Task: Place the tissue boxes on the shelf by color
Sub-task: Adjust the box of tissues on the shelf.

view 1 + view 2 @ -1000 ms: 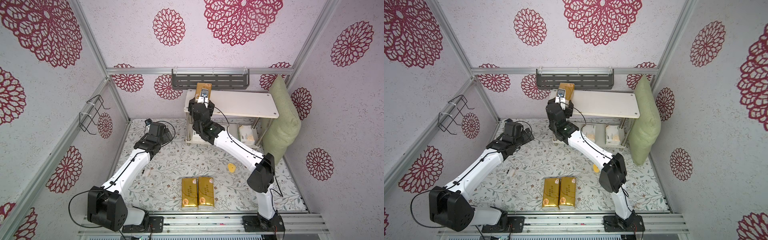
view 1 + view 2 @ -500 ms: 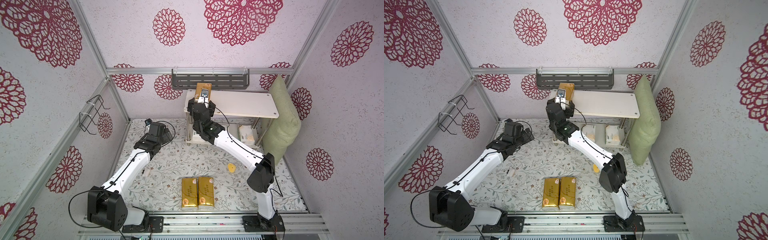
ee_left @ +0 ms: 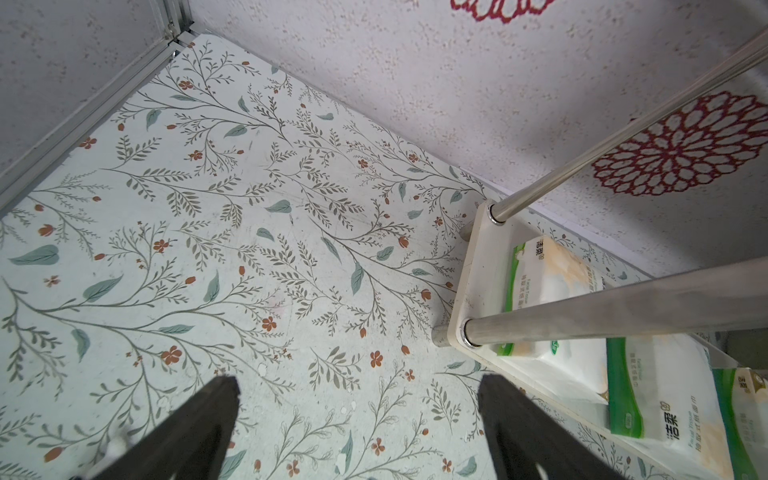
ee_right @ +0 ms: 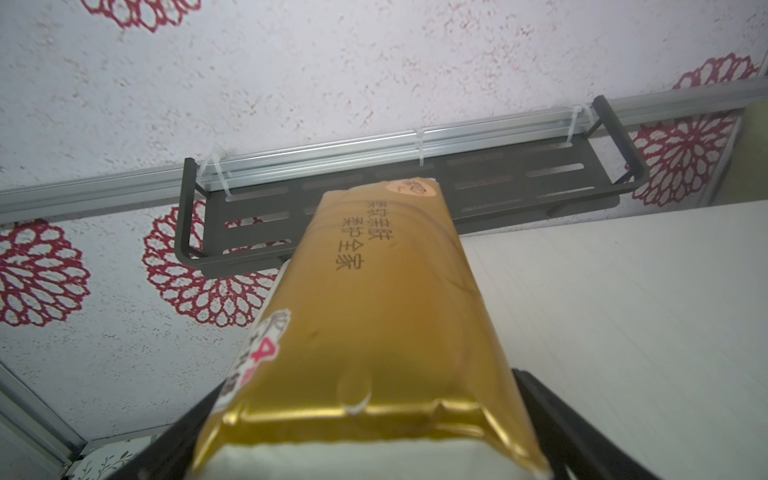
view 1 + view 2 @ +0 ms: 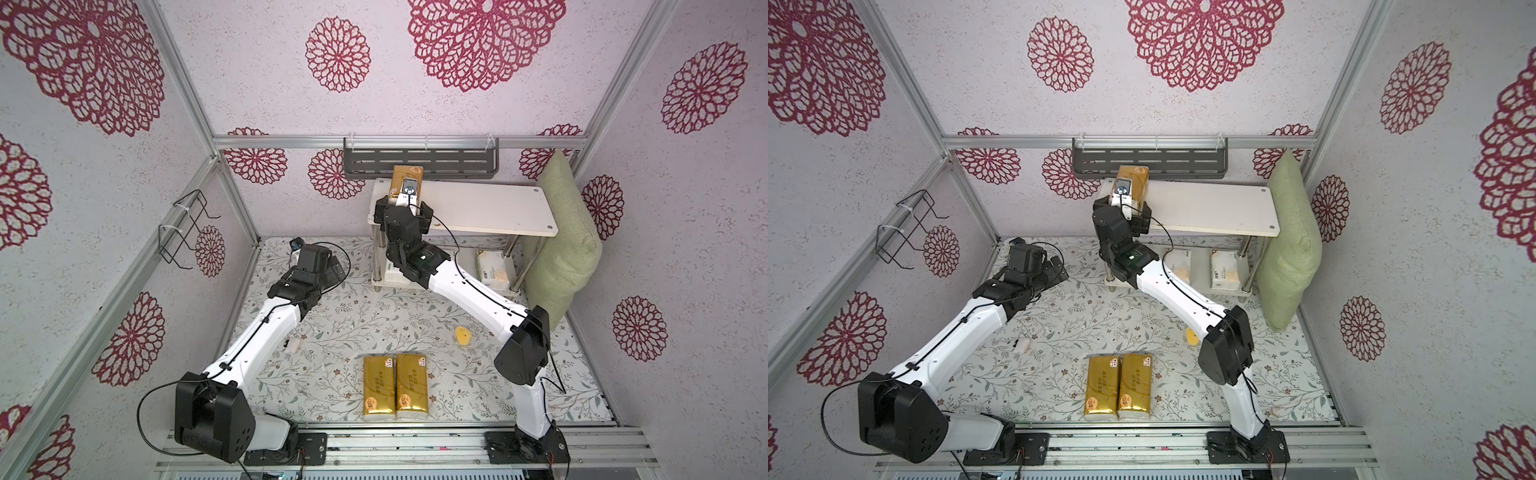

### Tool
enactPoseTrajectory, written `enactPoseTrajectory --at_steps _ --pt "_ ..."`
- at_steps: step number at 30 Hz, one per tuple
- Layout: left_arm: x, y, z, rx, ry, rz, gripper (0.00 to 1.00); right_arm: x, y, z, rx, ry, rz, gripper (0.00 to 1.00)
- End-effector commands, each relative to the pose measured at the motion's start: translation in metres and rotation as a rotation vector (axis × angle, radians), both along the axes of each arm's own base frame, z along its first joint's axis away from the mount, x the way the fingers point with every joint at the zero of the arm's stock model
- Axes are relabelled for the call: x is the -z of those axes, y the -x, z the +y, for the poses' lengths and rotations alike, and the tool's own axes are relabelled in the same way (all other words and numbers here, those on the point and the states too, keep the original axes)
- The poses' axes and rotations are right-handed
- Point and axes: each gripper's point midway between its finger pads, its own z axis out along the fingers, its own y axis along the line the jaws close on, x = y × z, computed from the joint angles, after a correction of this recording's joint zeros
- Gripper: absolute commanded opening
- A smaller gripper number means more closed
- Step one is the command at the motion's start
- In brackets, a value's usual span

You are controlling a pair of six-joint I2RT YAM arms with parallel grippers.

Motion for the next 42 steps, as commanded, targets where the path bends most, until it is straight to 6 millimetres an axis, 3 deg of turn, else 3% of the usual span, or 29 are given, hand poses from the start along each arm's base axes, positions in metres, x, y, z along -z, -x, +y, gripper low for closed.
enactPoseTrajectory --at_steps 1,15,28,31,37,42 --pt "-0.011 -0.003 0.003 -0.012 0.007 -0.038 0.97 -0.039 0.010 -0.010 -0.007 -0.053 -0.062 0.99" --pt "-0.007 -0.003 0.002 -0.012 0.014 -0.031 0.97 -0.061 0.027 -0.009 -0.026 -0.042 -0.107 0.99" --pt "-0.007 -0.003 0.002 -0.014 0.019 -0.033 0.97 -0.085 0.048 -0.024 -0.027 -0.034 -0.147 0.99" --pt "-0.011 -0.005 -0.008 0.034 0.036 -0.040 0.97 -0.092 0.053 -0.030 -0.031 -0.032 -0.154 0.99" --pt "-0.056 0.000 -0.041 0.155 0.003 -0.176 0.98 -0.102 0.072 -0.037 -0.126 0.011 -0.118 0.99" --pt "-0.106 0.009 -0.049 0.222 -0.002 -0.304 0.99 -0.086 0.095 -0.049 -0.253 0.063 -0.006 0.99"
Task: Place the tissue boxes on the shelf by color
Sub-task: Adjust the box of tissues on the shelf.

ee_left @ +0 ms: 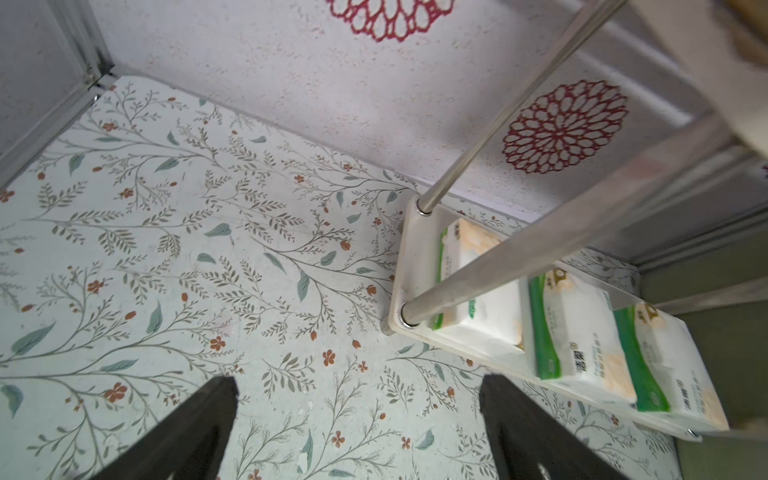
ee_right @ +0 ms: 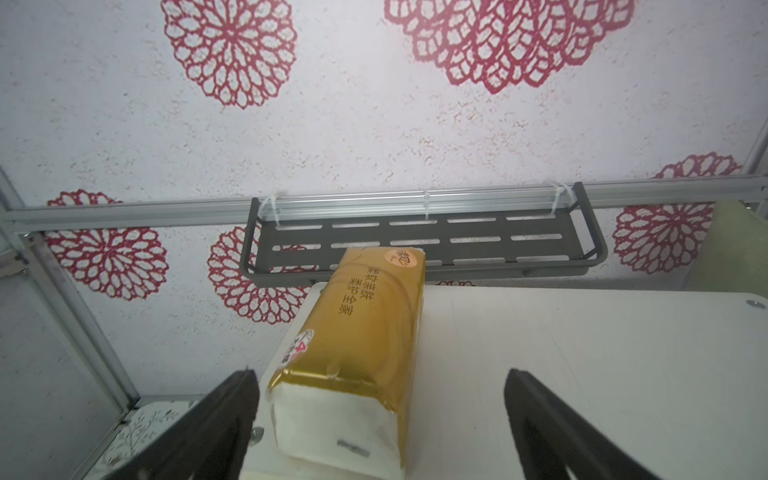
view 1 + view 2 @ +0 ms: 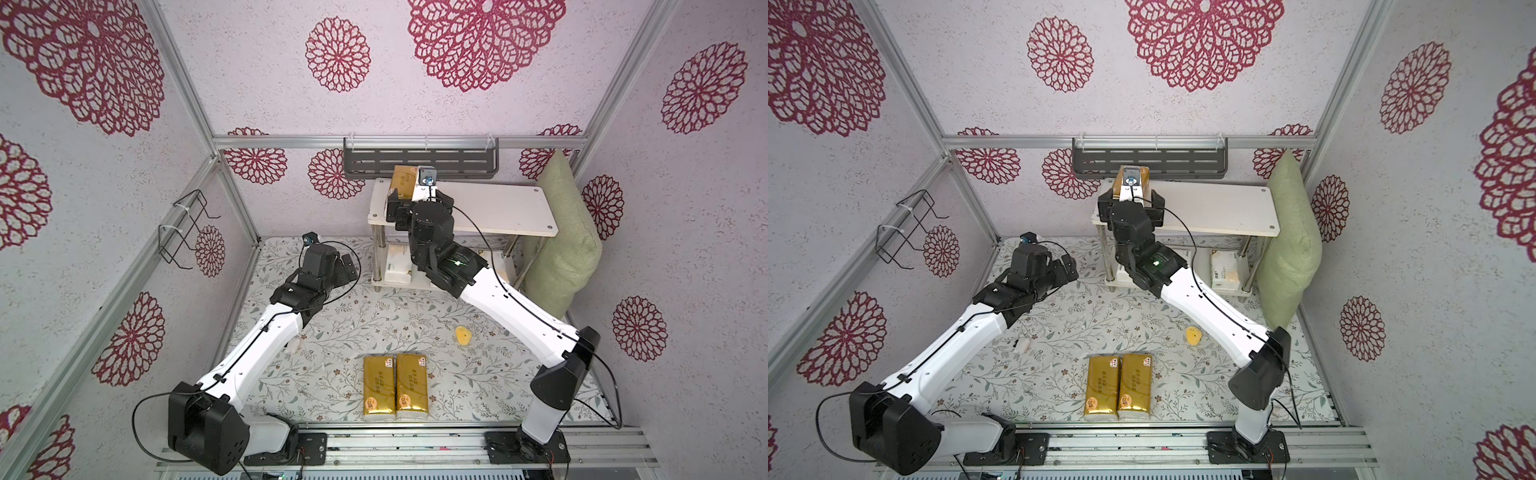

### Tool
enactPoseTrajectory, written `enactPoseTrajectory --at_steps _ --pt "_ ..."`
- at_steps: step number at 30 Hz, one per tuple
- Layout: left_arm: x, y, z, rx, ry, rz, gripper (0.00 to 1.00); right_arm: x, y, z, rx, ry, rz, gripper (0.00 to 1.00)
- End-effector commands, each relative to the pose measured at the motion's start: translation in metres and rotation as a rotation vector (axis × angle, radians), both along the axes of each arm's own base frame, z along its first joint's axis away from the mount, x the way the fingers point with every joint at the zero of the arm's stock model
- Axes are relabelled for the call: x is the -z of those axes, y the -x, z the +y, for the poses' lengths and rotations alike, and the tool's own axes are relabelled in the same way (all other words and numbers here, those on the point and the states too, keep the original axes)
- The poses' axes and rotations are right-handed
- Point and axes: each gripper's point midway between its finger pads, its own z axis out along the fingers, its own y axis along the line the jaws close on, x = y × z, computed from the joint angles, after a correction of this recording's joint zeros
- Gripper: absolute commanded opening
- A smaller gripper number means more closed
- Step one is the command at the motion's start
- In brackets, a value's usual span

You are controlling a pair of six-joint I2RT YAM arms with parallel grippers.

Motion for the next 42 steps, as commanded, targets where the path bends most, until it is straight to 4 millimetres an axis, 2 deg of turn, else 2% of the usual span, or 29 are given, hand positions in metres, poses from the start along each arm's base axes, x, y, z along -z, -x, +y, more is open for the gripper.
enactPoseTrajectory --at_steps 1,4,8,15,18,20,30,35,42 --pt "-0.067 0.002 -0.008 0.076 0.021 -0.181 0.99 -0.009 0.032 -0.023 -0.106 0.000 0.058 0.99" --pt "-0.090 0.005 -0.023 0.159 0.041 -0.235 0.98 0.017 0.049 -0.040 -0.152 0.039 0.138 0.99" --pt "-0.109 0.003 -0.042 0.252 0.030 -0.267 0.97 0.059 0.070 -0.053 -0.232 0.084 0.234 0.99" --pt "-0.118 -0.019 -0.072 0.361 0.046 -0.313 0.98 0.166 0.092 -0.048 -0.341 0.175 0.463 0.98" --pt "-0.126 -0.023 -0.085 0.409 0.054 -0.346 0.97 0.203 0.099 -0.048 -0.357 0.181 0.526 0.97" --pt "-0.130 -0.026 -0.092 0.438 0.034 -0.354 0.97 0.219 0.101 -0.049 -0.361 0.178 0.547 0.97" --pt "-0.141 -0.018 -0.126 0.583 -0.073 -0.376 0.97 0.276 0.098 -0.045 -0.380 0.157 0.633 0.96" --pt "-0.134 -0.033 -0.134 0.571 -0.177 -0.356 0.97 0.285 0.097 -0.043 -0.391 0.149 0.643 0.96" --pt "-0.130 -0.056 -0.145 0.573 -0.206 -0.357 0.97 0.293 0.098 -0.046 -0.393 0.136 0.650 0.96"
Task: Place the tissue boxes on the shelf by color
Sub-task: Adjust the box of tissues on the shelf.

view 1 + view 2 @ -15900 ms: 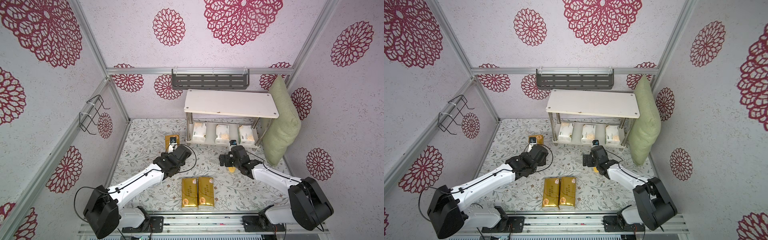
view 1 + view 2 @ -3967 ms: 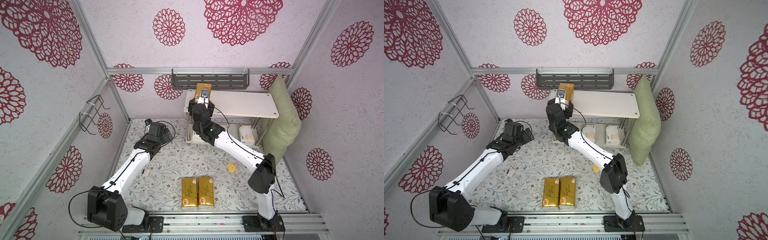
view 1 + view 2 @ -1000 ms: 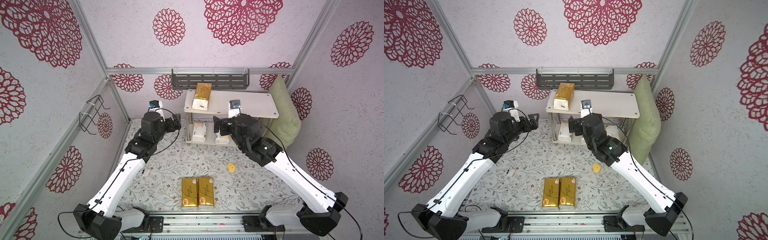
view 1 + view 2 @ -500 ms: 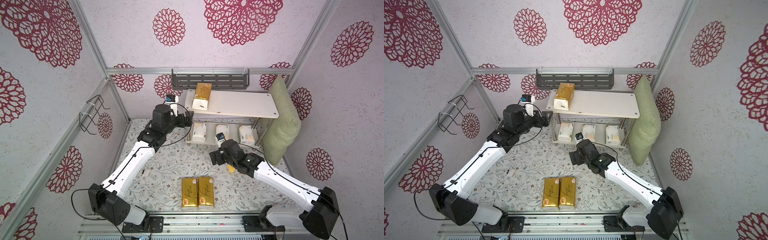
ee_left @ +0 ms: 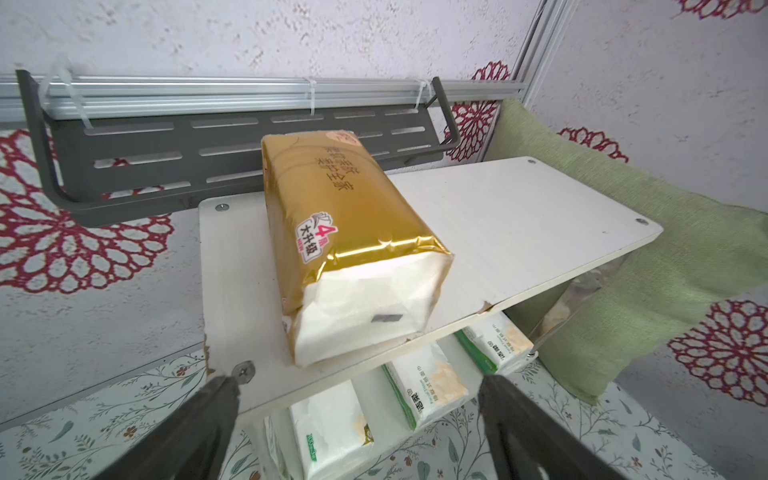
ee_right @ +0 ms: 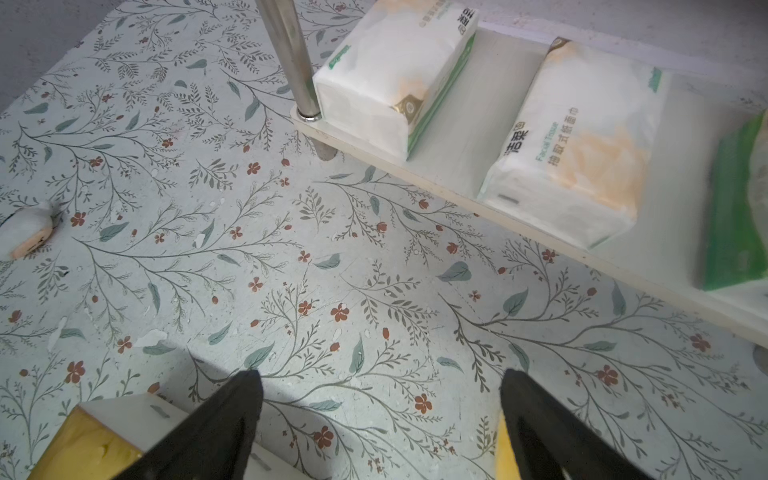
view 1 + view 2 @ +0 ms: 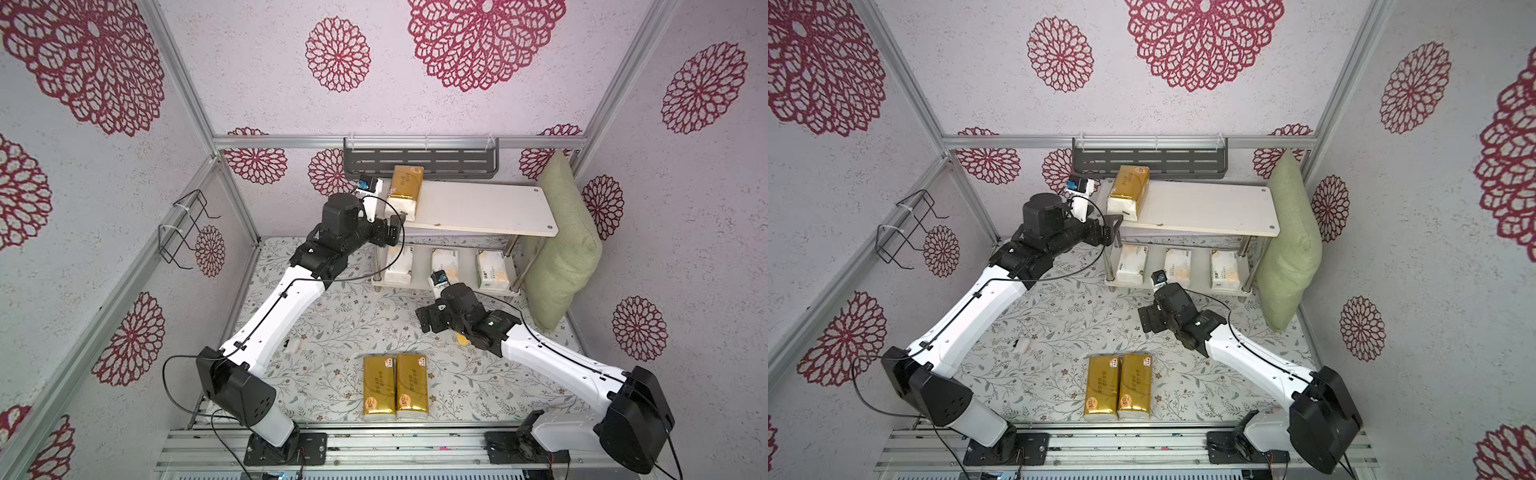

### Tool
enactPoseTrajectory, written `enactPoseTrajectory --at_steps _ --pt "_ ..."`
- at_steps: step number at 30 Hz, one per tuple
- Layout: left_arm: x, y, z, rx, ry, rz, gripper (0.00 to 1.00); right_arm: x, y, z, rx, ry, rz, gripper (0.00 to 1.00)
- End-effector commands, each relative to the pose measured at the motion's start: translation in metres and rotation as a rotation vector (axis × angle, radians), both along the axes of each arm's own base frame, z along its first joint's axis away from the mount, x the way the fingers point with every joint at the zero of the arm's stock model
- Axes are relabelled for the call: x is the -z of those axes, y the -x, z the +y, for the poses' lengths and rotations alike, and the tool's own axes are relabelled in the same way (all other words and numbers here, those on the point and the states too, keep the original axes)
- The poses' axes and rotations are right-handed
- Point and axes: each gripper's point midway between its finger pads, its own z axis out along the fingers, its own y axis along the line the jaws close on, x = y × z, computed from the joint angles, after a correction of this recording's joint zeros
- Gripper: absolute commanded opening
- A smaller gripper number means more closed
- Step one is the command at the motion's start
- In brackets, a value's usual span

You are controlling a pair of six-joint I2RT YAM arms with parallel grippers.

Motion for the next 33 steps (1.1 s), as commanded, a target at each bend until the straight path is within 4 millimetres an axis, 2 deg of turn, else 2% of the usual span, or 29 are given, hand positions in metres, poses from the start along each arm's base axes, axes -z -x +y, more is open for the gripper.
enactPoseTrajectory --at_steps 1,14,33 --pt "0.001 -0.008 -0.003 -0.006 -0.039 -0.010 0.97 -0.009 -0.004 0.001 0.015 -0.060 -0.019 0.96" --pt "0.011 -0.029 -0.011 -0.026 -0.039 -0.004 0.97 0.003 -0.003 0.002 0.003 -0.080 0.005 0.94" --pt "0.016 -0.039 -0.023 -0.030 -0.010 -0.003 0.97 0.012 -0.005 0.006 -0.008 -0.077 0.027 0.92"
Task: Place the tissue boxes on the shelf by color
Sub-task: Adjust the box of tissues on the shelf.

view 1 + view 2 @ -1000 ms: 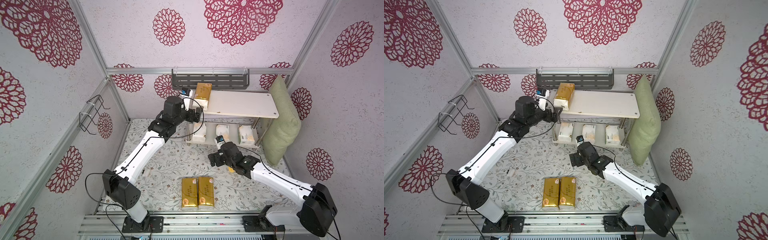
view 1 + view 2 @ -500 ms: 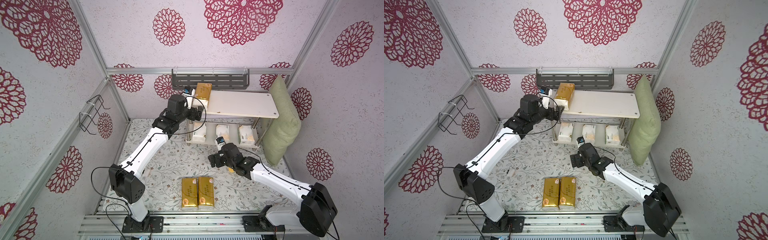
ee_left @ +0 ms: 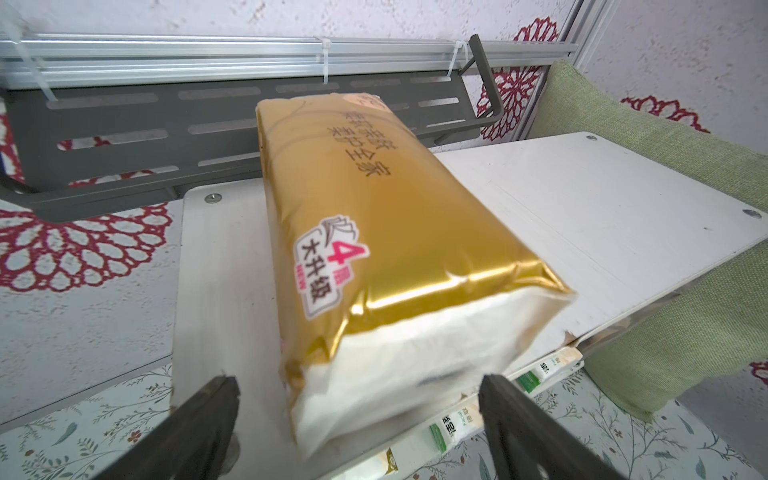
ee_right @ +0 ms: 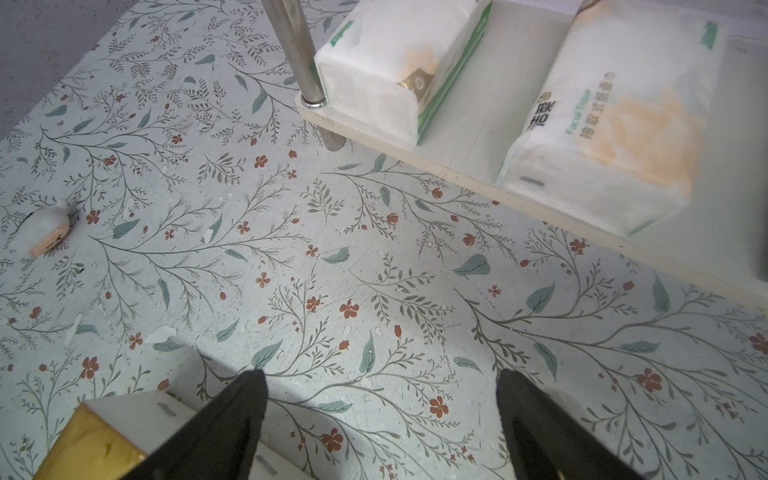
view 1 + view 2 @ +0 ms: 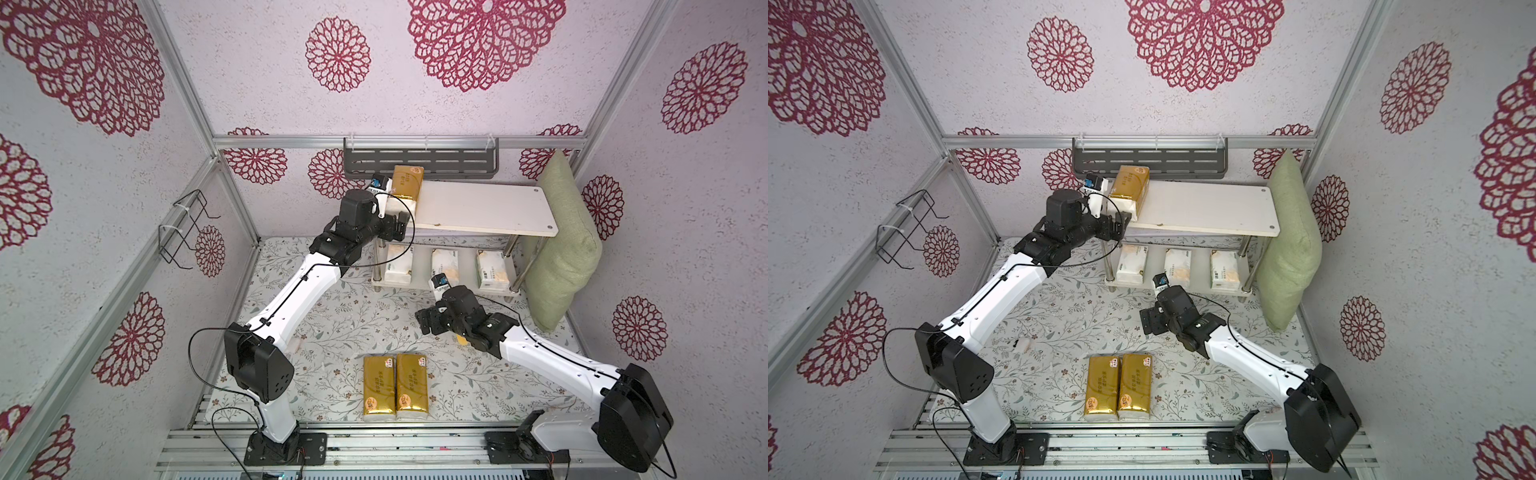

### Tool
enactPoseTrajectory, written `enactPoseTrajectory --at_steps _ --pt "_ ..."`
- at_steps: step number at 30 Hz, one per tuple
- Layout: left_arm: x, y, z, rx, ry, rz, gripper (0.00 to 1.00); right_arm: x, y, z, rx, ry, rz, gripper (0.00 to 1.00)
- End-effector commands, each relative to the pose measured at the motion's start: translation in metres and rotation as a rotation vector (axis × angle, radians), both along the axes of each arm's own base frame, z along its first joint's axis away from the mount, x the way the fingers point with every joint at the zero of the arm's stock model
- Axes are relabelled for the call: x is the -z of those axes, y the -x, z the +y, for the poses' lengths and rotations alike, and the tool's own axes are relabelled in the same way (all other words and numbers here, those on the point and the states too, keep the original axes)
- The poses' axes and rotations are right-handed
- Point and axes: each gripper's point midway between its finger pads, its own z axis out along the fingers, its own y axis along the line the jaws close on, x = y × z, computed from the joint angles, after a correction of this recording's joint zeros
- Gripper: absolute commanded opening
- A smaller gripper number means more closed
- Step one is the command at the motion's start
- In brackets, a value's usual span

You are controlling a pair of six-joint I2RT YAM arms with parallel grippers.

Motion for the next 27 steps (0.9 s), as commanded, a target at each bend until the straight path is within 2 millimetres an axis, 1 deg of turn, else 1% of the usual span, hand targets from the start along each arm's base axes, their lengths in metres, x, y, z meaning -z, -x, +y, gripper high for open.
enactPoseTrajectory --at_steps 1,10,19,27 --pt "-0.007 -0.004 -0.007 -0.007 0.025 -0.027 0.97 -0.005 -0.005 0.003 0.007 -0.034 -0.008 0.92" --pt "-0.010 -0.006 -0.010 -0.018 0.036 -0.038 0.98 -0.003 -0.004 0.004 0.002 -0.033 -0.002 0.92" --pt "-0.008 -0.010 -0.015 -0.030 0.036 -0.042 0.98 -0.001 -0.003 0.003 0.000 -0.033 0.002 0.92" --pt "-0.015 0.002 -0.010 -0.018 0.032 -0.054 0.97 0.002 -0.002 0.003 -0.001 -0.030 0.003 0.92"
